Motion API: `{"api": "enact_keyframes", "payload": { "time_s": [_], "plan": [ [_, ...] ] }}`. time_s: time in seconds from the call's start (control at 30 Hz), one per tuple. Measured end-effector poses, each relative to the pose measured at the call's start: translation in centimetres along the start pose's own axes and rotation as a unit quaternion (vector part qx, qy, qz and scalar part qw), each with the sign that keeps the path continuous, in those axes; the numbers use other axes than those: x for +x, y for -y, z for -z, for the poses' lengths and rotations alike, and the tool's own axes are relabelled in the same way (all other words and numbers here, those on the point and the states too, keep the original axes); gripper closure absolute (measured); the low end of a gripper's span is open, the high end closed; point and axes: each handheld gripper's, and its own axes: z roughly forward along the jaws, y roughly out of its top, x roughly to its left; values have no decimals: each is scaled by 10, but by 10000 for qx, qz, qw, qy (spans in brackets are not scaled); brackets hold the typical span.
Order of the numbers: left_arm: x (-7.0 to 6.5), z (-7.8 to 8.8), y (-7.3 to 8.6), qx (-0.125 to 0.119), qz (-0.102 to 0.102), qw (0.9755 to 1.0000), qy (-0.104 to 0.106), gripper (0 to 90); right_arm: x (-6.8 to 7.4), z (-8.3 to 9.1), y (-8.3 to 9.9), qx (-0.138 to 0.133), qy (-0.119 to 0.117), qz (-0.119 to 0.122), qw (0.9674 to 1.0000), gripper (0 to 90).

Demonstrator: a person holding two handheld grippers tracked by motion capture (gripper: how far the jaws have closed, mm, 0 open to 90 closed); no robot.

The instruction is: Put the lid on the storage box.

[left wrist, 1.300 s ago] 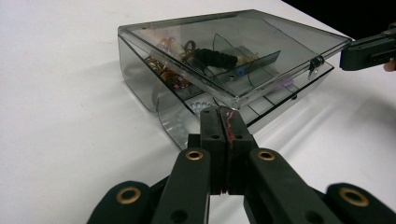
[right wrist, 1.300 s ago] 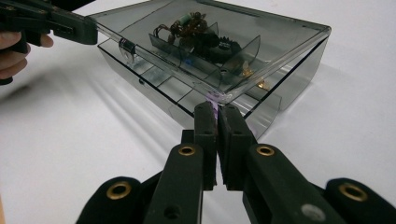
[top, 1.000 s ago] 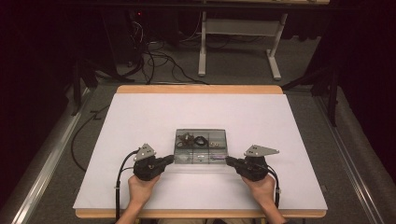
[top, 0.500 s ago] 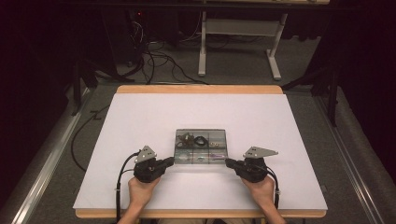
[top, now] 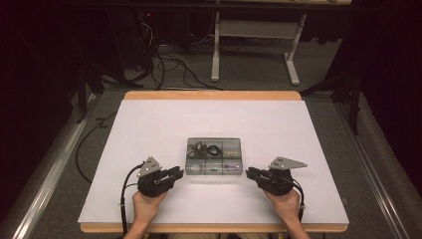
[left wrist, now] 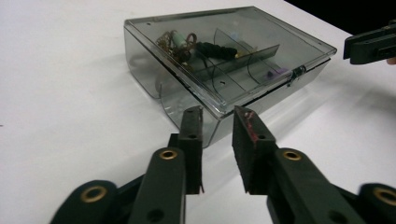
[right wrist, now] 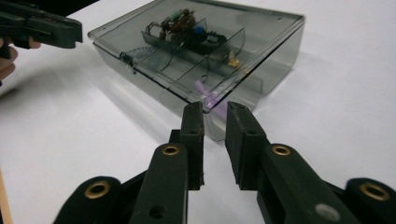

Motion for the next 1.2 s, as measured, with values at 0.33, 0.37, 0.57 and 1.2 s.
{"api": "enact_keyframes", "payload": {
  "time_s": [0.33, 0.37, 0.57, 1.2],
  "plan": [
    [10, 8, -6, -12, 45, 9997, -236, 615, -9, 11, -2, -173, 313, -104, 9993, 683],
    [11, 8, -6, -14, 59, 9996, -262, 609, -11, 12, -3, -190, 336, -125, 9992, 676],
    [19, 11, -7, 35, 115, 9992, -392, 582, -19, 19, -4, -245, 518, -254, 9980, 635],
    [48, -6, -12, 439, 257, 9939, -979, 521, -53, 18, 0, 35, 1178, -549, 9915, 612]
  ]
}}
